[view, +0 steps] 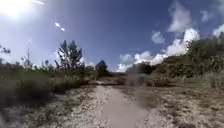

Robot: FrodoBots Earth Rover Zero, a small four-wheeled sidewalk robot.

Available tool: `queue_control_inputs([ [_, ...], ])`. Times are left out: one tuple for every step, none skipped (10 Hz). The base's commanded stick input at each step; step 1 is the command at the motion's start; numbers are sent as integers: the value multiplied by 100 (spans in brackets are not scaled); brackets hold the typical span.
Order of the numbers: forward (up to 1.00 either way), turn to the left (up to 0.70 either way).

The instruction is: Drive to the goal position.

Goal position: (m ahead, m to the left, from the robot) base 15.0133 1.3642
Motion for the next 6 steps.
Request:
queue_control_inputs([
  [45,0],
  [45,0],
  [45,0],
  [45,0],
  [45,0],
  [45,0],
])
